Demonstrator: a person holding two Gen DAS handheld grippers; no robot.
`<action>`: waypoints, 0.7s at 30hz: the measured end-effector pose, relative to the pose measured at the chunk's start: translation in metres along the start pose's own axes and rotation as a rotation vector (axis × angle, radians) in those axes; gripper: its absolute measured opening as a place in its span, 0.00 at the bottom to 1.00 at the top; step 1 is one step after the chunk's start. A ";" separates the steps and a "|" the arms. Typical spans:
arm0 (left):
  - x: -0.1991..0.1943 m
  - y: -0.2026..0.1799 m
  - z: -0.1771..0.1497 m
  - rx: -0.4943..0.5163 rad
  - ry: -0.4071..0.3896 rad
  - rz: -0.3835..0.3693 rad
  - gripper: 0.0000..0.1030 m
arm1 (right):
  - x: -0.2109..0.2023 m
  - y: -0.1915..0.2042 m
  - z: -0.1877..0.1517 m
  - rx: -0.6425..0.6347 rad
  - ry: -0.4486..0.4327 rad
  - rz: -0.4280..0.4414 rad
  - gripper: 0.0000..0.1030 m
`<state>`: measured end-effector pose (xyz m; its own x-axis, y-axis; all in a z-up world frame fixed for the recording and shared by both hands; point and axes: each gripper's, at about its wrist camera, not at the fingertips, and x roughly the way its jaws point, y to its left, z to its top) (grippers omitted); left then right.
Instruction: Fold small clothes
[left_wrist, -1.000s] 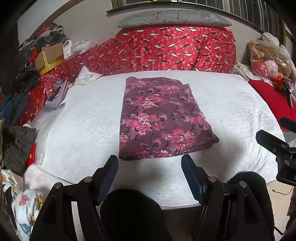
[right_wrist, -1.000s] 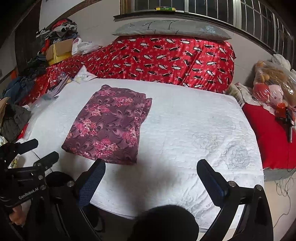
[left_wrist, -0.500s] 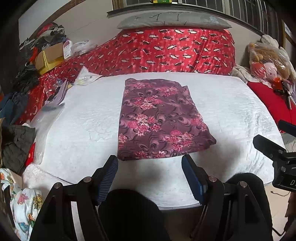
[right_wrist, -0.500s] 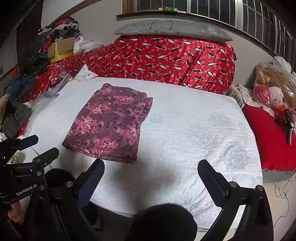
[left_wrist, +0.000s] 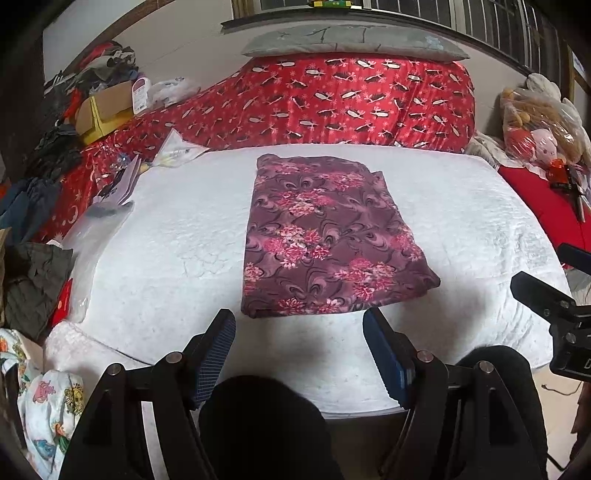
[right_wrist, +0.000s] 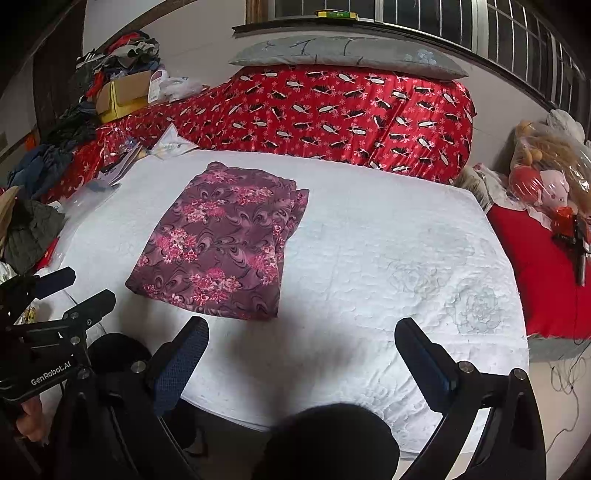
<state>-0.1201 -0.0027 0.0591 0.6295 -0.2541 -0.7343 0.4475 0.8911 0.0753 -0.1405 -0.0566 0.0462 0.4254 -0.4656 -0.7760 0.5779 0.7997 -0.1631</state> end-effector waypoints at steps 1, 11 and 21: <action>0.000 0.001 0.000 -0.003 0.000 -0.002 0.70 | 0.000 0.001 0.000 -0.003 -0.003 0.002 0.99; -0.005 0.001 -0.002 -0.012 -0.011 -0.031 0.70 | -0.006 0.003 -0.001 -0.018 -0.027 -0.020 0.99; -0.008 -0.001 -0.002 -0.020 -0.022 -0.034 0.70 | -0.008 0.005 -0.001 -0.019 -0.028 -0.022 0.99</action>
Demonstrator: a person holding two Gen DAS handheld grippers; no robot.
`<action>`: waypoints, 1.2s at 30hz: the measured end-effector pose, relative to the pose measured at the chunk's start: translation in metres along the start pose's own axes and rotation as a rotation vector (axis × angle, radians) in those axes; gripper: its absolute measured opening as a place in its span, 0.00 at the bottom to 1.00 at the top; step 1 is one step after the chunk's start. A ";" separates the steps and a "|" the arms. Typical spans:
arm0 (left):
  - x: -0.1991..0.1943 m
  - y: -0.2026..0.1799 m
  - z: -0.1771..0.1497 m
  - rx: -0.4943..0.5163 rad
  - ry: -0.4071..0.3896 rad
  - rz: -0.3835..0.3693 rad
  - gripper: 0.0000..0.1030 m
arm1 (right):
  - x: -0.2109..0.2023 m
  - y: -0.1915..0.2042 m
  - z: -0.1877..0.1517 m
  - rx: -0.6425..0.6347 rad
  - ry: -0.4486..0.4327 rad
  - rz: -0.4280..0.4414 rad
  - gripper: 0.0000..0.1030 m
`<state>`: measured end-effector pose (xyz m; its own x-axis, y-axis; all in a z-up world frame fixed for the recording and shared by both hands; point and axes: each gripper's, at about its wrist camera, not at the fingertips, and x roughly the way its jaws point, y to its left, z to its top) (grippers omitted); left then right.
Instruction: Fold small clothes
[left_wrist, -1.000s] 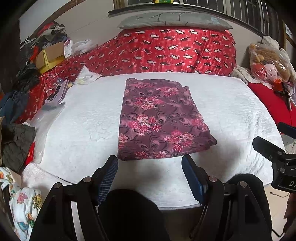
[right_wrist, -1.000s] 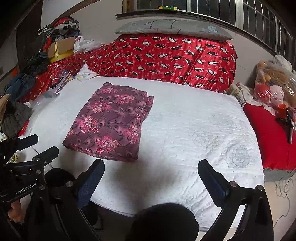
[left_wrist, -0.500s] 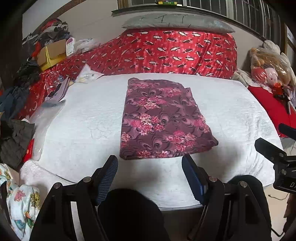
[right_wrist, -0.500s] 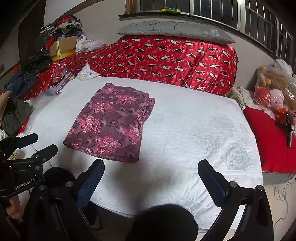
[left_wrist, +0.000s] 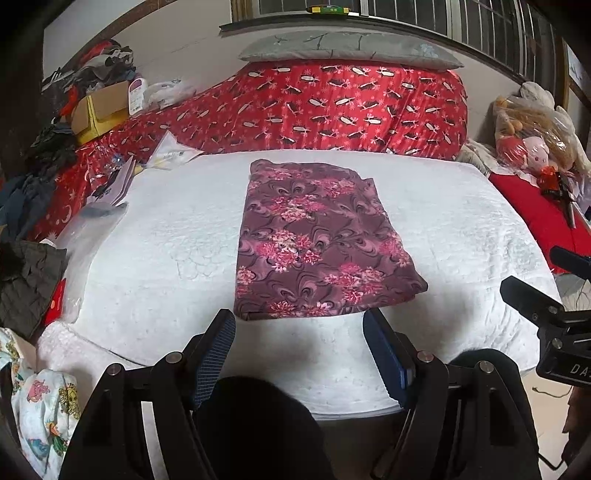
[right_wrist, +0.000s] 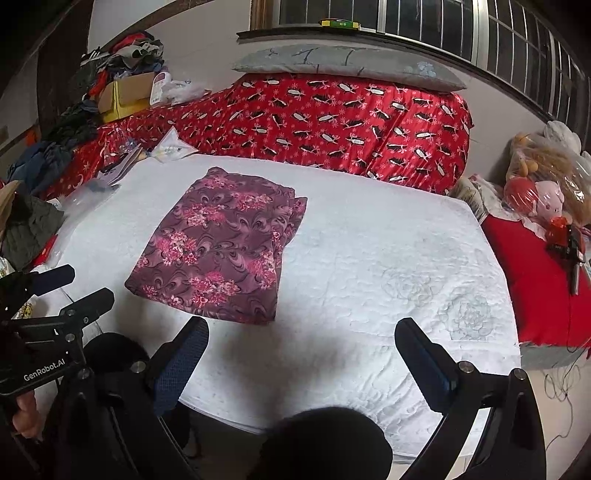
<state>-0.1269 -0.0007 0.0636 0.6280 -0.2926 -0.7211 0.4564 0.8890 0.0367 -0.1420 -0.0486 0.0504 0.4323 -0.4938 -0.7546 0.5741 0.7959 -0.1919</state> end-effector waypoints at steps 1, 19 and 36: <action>0.000 0.000 0.000 -0.001 0.000 -0.001 0.70 | 0.000 0.000 0.000 -0.001 0.000 0.000 0.99; 0.000 0.000 0.000 0.001 0.000 -0.003 0.70 | 0.002 0.000 -0.001 0.001 0.004 0.003 0.99; 0.002 -0.001 0.002 -0.005 0.006 -0.003 0.70 | 0.003 0.003 -0.004 0.002 0.008 0.007 0.99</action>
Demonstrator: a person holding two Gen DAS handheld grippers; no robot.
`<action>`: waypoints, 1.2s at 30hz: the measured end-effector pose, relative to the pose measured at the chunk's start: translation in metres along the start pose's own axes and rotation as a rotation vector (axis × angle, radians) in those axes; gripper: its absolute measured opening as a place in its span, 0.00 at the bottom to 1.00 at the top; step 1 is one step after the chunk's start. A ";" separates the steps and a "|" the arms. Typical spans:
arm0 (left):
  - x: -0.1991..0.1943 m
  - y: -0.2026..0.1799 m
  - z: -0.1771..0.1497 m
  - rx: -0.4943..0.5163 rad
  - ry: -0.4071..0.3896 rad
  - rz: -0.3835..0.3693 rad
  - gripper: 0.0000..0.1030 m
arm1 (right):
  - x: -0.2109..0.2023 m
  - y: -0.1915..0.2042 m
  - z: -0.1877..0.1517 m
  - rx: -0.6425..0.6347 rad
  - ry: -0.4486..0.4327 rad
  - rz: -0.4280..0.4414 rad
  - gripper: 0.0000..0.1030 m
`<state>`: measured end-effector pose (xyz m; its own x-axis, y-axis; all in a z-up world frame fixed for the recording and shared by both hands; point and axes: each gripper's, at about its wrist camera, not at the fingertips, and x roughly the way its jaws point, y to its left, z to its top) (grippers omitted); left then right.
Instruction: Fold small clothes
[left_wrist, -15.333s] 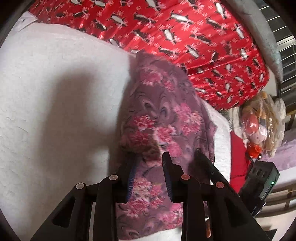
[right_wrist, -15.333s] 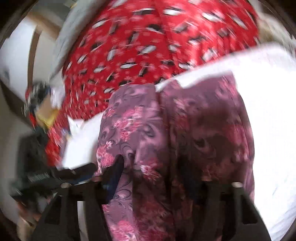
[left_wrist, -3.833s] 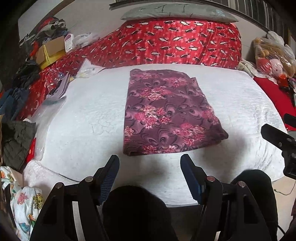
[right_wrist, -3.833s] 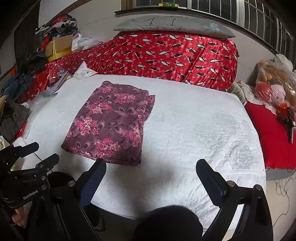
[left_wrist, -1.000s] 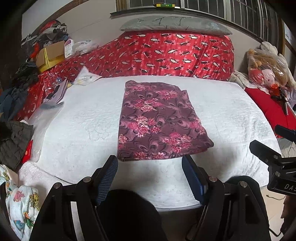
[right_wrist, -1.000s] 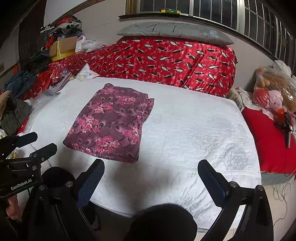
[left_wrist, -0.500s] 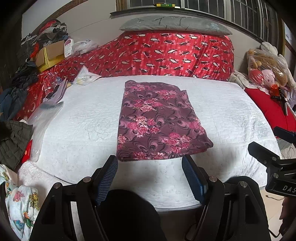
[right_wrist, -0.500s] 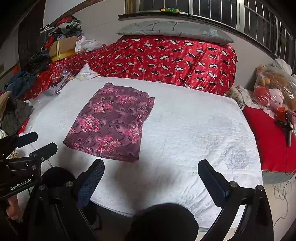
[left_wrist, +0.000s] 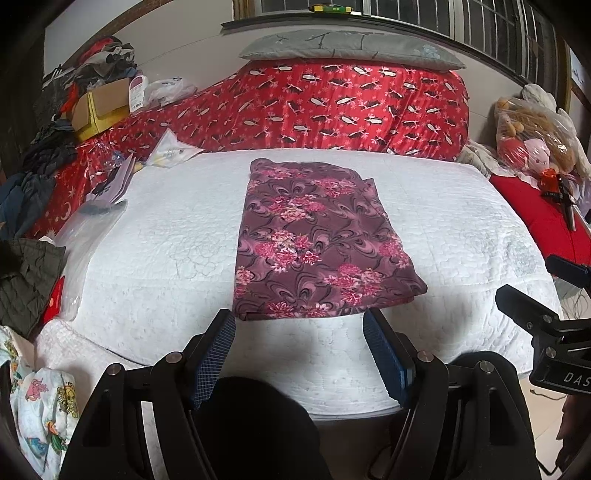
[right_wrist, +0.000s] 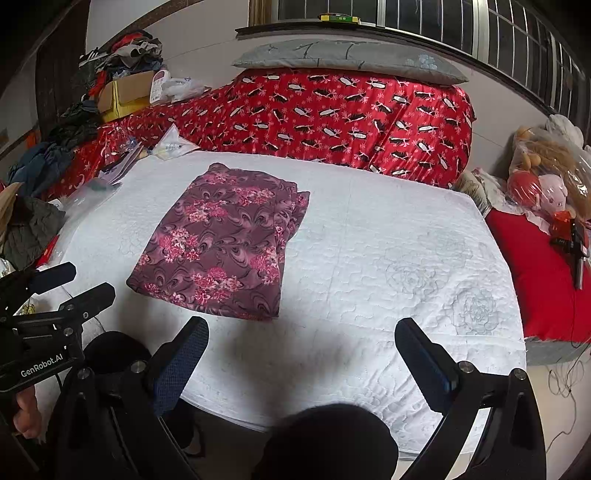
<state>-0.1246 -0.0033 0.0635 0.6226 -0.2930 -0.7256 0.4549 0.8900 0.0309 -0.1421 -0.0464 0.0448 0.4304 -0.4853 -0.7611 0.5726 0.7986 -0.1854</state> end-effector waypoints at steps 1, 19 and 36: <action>0.000 0.000 0.000 0.000 0.000 0.001 0.70 | 0.000 0.001 -0.001 0.000 0.000 0.000 0.99; 0.000 0.000 0.003 0.007 0.004 -0.011 0.70 | 0.001 -0.002 0.001 0.000 0.001 0.007 0.99; 0.003 0.000 0.007 0.003 0.029 -0.031 0.70 | 0.001 -0.002 0.001 0.004 0.005 0.010 0.99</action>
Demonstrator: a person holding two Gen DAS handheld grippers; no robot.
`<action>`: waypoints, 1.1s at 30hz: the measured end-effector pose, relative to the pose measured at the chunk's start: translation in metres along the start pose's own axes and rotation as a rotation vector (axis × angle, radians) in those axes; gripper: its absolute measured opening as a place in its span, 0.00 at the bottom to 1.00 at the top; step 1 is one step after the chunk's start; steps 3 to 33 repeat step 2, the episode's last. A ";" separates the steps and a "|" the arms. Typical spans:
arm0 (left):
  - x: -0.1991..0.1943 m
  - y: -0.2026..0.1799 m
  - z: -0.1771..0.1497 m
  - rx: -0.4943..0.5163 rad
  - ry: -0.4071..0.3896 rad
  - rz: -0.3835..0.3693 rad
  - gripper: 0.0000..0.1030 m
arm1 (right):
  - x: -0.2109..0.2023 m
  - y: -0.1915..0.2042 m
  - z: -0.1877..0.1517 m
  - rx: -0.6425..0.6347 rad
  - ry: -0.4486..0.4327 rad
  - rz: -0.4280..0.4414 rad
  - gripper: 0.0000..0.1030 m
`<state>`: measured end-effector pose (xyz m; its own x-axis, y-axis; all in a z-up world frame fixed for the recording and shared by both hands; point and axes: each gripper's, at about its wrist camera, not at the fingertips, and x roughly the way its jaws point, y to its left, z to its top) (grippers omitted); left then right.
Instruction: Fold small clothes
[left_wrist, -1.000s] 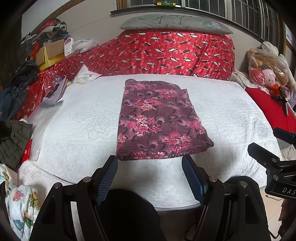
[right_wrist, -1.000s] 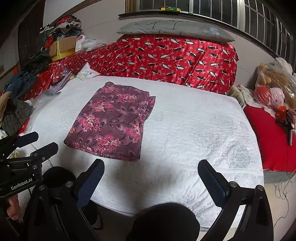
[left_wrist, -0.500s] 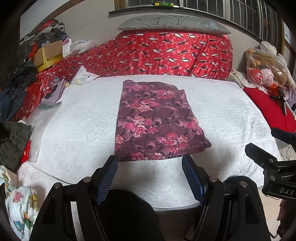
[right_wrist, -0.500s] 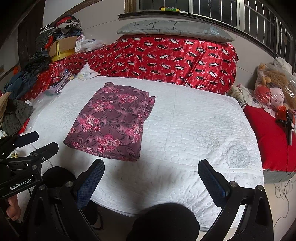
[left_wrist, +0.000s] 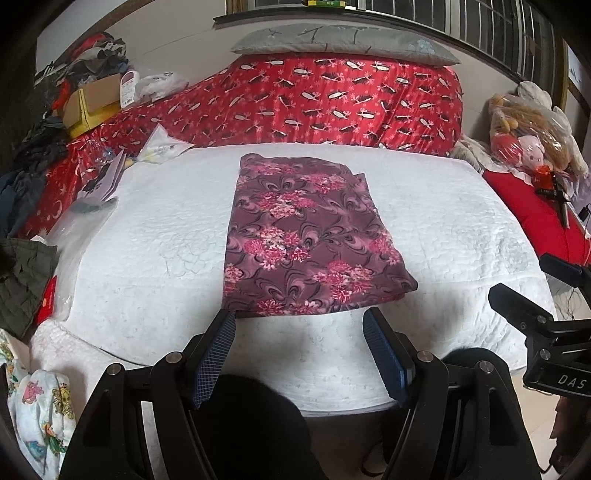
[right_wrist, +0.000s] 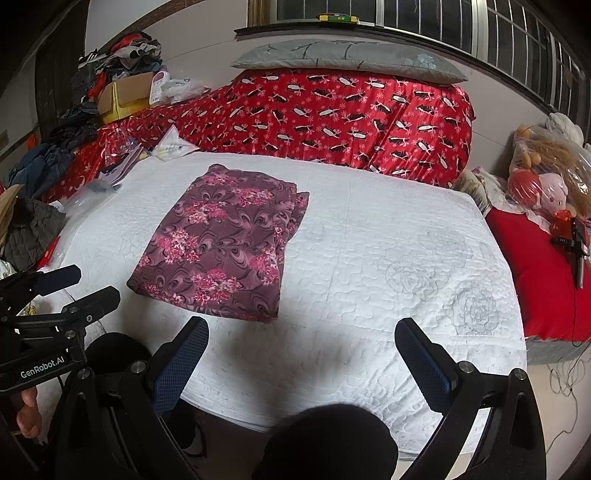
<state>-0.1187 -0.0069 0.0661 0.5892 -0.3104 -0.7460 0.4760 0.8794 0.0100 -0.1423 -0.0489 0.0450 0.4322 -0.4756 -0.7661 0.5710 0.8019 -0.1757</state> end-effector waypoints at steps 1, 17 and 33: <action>0.000 -0.001 0.000 0.003 0.001 -0.001 0.70 | 0.000 -0.001 0.001 0.001 0.000 0.001 0.99; 0.000 -0.001 0.001 0.005 0.002 -0.001 0.70 | -0.001 -0.001 0.001 0.001 -0.001 0.001 0.99; 0.000 -0.001 0.001 0.005 0.002 -0.001 0.70 | -0.001 -0.001 0.001 0.001 -0.001 0.001 0.99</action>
